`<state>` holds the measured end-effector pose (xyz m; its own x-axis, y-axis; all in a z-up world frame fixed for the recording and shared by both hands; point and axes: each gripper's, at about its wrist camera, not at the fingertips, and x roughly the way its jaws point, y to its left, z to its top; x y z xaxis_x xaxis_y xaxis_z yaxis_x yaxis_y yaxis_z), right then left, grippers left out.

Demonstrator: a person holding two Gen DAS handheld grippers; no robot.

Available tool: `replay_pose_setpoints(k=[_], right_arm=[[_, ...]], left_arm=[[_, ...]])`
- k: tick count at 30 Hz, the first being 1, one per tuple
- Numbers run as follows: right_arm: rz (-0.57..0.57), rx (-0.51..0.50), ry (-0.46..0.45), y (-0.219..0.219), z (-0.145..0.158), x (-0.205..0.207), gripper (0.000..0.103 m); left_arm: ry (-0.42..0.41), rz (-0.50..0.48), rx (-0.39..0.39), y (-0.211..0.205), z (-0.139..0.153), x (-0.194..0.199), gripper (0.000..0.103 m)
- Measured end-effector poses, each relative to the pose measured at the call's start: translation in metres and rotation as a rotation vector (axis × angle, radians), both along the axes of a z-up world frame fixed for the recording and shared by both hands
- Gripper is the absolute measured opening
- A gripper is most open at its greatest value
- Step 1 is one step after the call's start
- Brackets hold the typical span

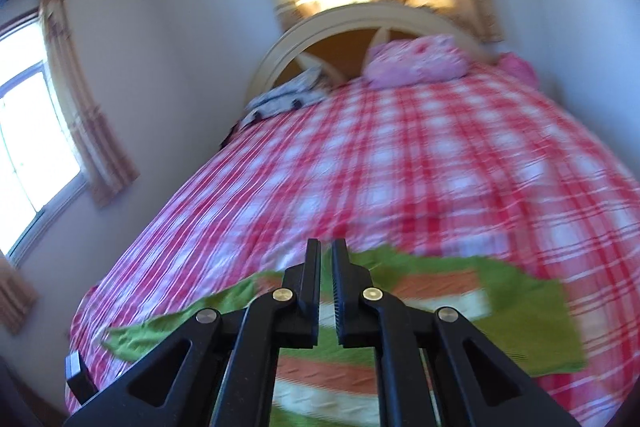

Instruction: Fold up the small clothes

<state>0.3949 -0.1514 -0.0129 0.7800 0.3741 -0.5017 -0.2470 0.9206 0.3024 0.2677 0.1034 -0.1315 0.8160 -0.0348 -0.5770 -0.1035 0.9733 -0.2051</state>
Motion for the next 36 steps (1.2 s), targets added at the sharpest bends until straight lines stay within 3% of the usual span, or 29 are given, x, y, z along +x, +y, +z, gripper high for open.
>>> replay_pose_setpoints(k=[3,6,7,8,9,10,12,16,21,22,23,25,32,36], right_arm=[[0.084,0.003,0.066,0.038,-0.037,0.000,0.005],[0.133,-0.016,0.097,0.049,-0.063,-0.010,0.007],[0.122,-0.080,0.107,0.049,-0.071,-0.013,0.025],[0.118,-0.136,0.118,0.049,-0.077,-0.014,0.065],[0.109,-0.195,0.127,0.046,-0.083,-0.014,0.081],[0.092,-0.245,0.131,0.040,-0.088,-0.013,0.087],[0.067,-0.347,0.164,0.032,-0.101,-0.005,0.087],[0.079,-0.447,0.221,0.025,-0.125,0.009,0.084],[0.087,-0.563,0.225,0.036,-0.151,0.024,0.065],[0.077,-0.552,0.229,0.035,-0.152,0.030,0.049],[0.061,-0.506,0.241,0.030,-0.150,0.037,0.026],[0.045,-0.428,0.228,0.025,-0.140,0.040,0.005],[0.147,-0.368,0.057,0.081,-0.089,0.010,0.005],[0.222,-0.338,0.041,0.119,-0.091,0.002,0.005]], left_arm=[[0.015,0.008,-0.007,0.007,-0.002,-0.001,0.103],[0.026,-0.003,0.018,0.010,0.002,-0.001,0.103],[0.023,-0.006,0.042,0.009,0.005,-0.001,0.103],[0.017,-0.008,0.060,0.009,0.008,0.000,0.103],[0.012,-0.010,0.070,0.008,0.012,0.001,0.103],[0.013,-0.006,0.066,0.009,0.016,0.005,0.103],[0.011,-0.003,0.045,0.010,0.020,0.010,0.103],[0.011,-0.018,0.017,-0.002,0.022,0.014,0.103],[0.035,-0.066,0.012,-0.016,0.014,0.010,0.103],[0.037,-0.070,0.006,-0.016,0.014,0.009,0.103],[0.037,-0.073,-0.001,-0.014,0.013,0.008,0.103],[0.035,-0.074,-0.013,-0.008,0.012,0.007,0.103],[0.061,-0.026,-0.046,0.010,0.006,0.014,0.103],[0.053,-0.004,-0.029,0.010,0.007,0.014,0.103]])
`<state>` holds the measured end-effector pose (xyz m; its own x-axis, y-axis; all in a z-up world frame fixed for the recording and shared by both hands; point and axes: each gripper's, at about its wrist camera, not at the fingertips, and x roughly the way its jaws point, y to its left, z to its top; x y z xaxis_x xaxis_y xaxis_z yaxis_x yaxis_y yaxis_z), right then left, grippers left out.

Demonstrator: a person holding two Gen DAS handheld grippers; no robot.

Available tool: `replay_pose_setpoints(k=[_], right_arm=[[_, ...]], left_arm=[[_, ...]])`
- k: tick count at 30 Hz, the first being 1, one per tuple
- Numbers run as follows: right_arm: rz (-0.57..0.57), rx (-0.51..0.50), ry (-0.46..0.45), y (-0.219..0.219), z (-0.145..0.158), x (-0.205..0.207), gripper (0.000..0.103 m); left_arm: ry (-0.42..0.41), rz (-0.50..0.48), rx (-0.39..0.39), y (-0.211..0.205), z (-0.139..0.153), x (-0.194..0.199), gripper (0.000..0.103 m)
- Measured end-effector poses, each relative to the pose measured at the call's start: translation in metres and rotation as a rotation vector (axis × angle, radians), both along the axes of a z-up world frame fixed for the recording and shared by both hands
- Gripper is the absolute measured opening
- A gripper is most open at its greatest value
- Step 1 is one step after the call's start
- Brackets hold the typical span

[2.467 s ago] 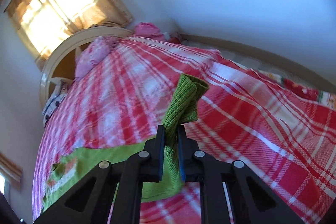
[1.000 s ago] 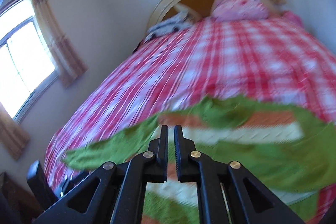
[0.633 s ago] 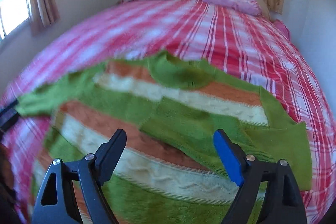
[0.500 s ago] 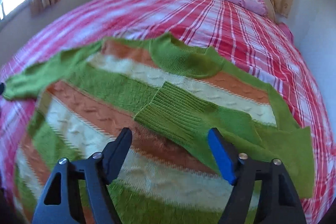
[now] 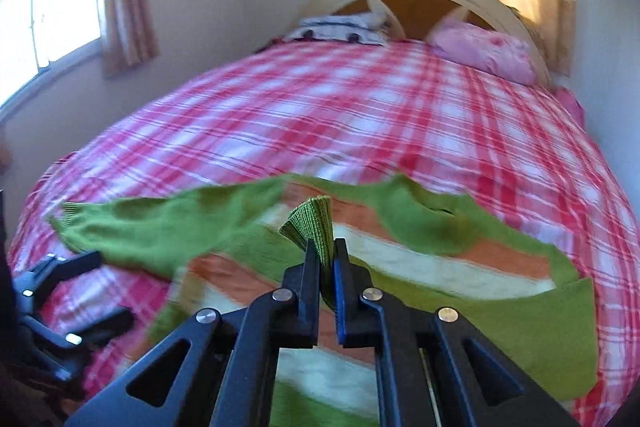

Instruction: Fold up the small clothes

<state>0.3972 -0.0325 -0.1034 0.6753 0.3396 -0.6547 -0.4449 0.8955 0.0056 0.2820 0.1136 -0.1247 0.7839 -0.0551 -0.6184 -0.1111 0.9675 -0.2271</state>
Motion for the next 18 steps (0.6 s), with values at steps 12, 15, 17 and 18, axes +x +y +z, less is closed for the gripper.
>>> replay_pose_setpoints(k=[12,15,17,18], right_arm=[[-0.048,0.108,0.153,-0.074,-0.031,-0.026,0.068],[-0.150,0.133,0.127,-0.120,-0.023,-0.039,0.072],[-0.211,0.139,0.105,-0.142,-0.022,-0.049,0.073],[-0.229,0.146,0.103,-0.151,-0.023,-0.054,0.073]], left_arm=[[0.028,-0.050,0.060,-0.016,0.000,0.017,0.103],[0.052,-0.118,0.034,-0.032,-0.003,0.034,0.103],[0.074,-0.141,0.006,-0.040,-0.007,0.046,0.103],[0.080,-0.144,-0.005,-0.044,-0.009,0.051,0.099]])
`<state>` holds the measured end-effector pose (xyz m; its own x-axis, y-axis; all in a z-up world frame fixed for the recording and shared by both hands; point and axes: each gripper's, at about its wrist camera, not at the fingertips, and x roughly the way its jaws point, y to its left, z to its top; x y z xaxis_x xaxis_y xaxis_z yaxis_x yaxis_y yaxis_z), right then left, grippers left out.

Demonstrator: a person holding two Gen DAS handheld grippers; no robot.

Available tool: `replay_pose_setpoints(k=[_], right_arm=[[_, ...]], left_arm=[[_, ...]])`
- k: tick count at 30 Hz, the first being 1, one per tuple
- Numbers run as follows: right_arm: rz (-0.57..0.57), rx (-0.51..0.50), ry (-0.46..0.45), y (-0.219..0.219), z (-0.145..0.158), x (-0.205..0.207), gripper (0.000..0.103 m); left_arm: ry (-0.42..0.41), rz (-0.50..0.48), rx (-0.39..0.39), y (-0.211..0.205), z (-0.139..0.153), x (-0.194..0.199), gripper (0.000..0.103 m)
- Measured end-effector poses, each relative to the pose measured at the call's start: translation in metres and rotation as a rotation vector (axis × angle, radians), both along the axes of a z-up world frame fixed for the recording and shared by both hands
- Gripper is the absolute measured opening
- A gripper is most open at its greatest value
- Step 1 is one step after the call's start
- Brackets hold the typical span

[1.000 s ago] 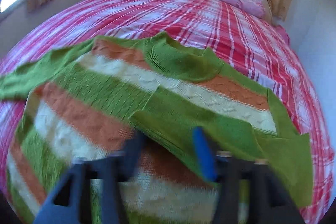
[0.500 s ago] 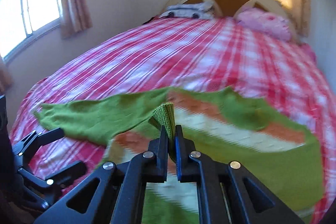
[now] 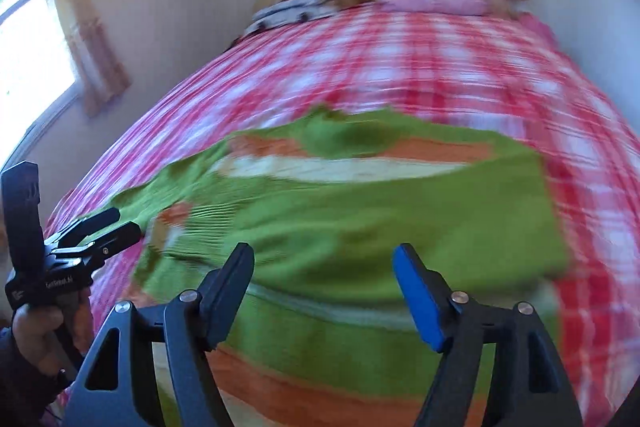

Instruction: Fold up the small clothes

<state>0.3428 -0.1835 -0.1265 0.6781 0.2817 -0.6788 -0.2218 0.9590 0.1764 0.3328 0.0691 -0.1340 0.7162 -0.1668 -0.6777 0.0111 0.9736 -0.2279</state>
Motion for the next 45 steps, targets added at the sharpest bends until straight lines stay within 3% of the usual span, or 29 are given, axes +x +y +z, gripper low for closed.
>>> replay_pose_setpoints(k=[2,6,8,9,10,18,24,26,29,30,32,34,36,41,43,45], right_arm=[[-0.014,0.019,0.006,-0.013,-0.004,-0.010,0.074],[-0.019,0.025,0.018,-0.023,-0.016,-0.028,0.074],[-0.024,0.032,0.014,-0.028,-0.018,-0.036,0.074],[-0.025,0.037,0.010,-0.030,-0.017,-0.039,0.074],[-0.028,0.043,0.005,-0.034,-0.016,-0.042,0.074],[-0.106,0.068,-0.038,-0.066,-0.006,-0.040,0.079],[-0.059,0.086,-0.054,-0.061,0.006,0.005,0.080],[-0.064,0.044,0.008,-0.061,-0.005,0.031,0.084],[-0.107,0.002,0.182,-0.067,-0.041,0.055,0.084],[-0.102,-0.015,0.167,-0.065,-0.042,0.053,0.084],[-0.104,-0.073,0.140,-0.054,-0.034,0.045,0.084],[-0.087,-0.062,0.138,-0.039,-0.025,0.039,0.084],[-0.033,-0.059,0.121,-0.017,-0.017,0.037,0.084],[0.124,-0.164,0.082,0.073,-0.016,0.040,0.084],[0.153,-0.199,0.116,0.098,-0.032,0.047,0.084],[0.182,-0.235,0.194,0.118,-0.054,0.053,0.084]], left_arm=[[0.034,-0.039,-0.038,-0.009,-0.007,0.012,0.094],[0.154,-0.067,-0.023,-0.028,-0.032,0.034,0.054],[0.149,-0.038,-0.021,-0.027,-0.036,0.033,0.042],[0.132,-0.043,-0.041,-0.025,-0.035,0.031,0.018],[0.134,-0.064,-0.072,-0.023,-0.034,0.030,0.012],[0.065,-0.075,-0.065,-0.014,-0.015,0.019,0.012],[0.082,-0.033,-0.067,-0.008,-0.030,0.023,0.012],[0.088,-0.031,-0.067,-0.005,-0.035,0.022,0.013],[0.099,-0.029,-0.092,0.000,-0.039,0.022,0.022],[0.093,-0.031,-0.104,0.001,-0.038,0.020,0.024],[0.080,-0.023,-0.083,0.003,-0.034,0.015,0.041],[0.056,-0.003,-0.047,0.008,-0.029,0.005,0.065],[0.027,0.005,-0.036,0.016,-0.024,-0.005,0.068],[0.002,0.062,-0.005,0.051,-0.011,-0.035,0.069],[-0.005,0.096,0.003,0.071,-0.006,-0.049,0.076],[-0.004,0.126,0.016,0.089,-0.003,-0.061,0.076]])
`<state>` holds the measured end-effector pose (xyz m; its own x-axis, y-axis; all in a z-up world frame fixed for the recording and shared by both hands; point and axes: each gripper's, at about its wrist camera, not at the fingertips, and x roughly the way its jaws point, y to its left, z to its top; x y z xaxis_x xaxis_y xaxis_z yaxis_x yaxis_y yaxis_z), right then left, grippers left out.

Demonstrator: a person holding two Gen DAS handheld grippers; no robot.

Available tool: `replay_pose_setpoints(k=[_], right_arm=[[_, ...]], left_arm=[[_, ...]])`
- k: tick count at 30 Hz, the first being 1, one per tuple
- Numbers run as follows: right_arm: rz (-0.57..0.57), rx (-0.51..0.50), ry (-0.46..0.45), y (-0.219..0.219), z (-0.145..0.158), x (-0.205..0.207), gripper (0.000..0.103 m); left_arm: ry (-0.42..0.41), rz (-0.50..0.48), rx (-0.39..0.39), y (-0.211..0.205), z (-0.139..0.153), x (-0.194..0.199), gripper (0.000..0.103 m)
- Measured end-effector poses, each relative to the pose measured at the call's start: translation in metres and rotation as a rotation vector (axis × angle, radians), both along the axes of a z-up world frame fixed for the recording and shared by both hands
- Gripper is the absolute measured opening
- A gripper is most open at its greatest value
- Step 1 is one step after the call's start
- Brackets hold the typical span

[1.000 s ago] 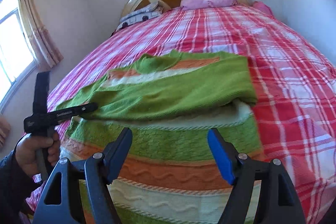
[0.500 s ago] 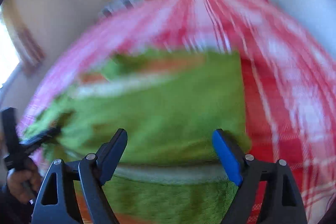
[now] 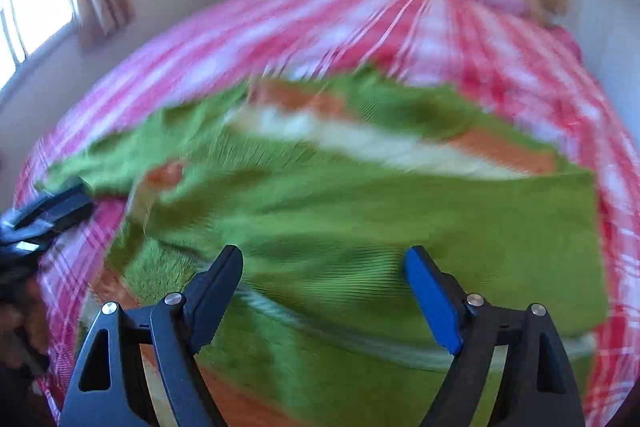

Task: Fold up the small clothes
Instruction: 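Move the left gripper to the other sleeve cuff and grasp it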

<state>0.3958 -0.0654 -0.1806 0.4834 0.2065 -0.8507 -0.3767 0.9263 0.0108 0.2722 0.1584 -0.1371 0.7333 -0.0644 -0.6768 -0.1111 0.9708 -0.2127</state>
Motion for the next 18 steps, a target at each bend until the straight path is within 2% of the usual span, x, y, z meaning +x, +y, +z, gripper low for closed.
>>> replay_pose_setpoints(k=[1,3,7,9,11,13,15,18], right_arm=[[0.005,-0.025,-0.030,0.006,0.000,-0.003,0.085],[0.041,0.003,-0.045,0.016,0.009,-0.010,0.085],[0.098,0.050,-0.101,0.040,0.030,-0.018,0.085],[0.111,0.107,-0.057,0.054,0.024,-0.009,0.085],[0.153,0.133,0.057,0.073,0.002,-0.005,0.085],[0.178,0.090,-0.014,0.086,-0.003,-0.015,0.085],[0.239,0.124,-0.020,0.093,-0.003,-0.026,0.085],[0.266,0.098,-0.050,0.095,-0.003,-0.036,0.085]], left_arm=[[0.008,0.022,0.011,0.013,0.001,-0.007,0.076],[0.025,0.073,0.035,0.041,0.004,-0.020,0.077],[0.031,0.204,0.072,0.100,0.007,-0.040,0.086],[0.040,0.275,0.075,0.127,0.003,-0.048,0.086],[0.052,0.358,0.086,0.155,-0.004,-0.056,0.086],[0.071,0.425,0.086,0.178,-0.014,-0.063,0.086],[0.092,0.475,0.079,0.193,-0.025,-0.070,0.086],[0.109,0.532,0.023,0.217,-0.041,-0.079,0.086]])
